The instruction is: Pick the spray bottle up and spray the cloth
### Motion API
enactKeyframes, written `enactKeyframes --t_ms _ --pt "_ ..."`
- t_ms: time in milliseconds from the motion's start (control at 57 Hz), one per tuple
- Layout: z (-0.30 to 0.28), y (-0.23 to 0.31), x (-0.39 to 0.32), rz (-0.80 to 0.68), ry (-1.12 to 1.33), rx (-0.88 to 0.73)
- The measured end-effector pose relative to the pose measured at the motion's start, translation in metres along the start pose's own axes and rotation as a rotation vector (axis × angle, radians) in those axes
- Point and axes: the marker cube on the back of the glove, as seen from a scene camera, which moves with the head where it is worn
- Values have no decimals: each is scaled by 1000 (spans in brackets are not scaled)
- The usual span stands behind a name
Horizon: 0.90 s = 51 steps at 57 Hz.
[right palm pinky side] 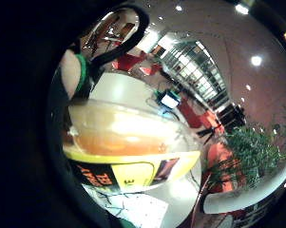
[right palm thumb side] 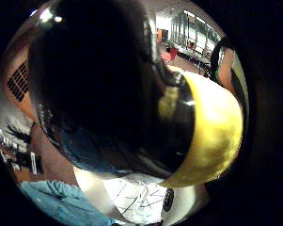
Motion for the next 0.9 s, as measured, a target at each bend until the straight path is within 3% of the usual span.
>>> enactKeyframes --t_ms 140,263,509,632,895 --pt "-19 -5 5 12 -183 44" --pt "-35 -20 12 346 -364 30" --pt "-69 -43 -42 663 -829 81" --pt "-58 -53 -85 774 -1025 109" --pt "18 -53 -178 905 -1175 164"
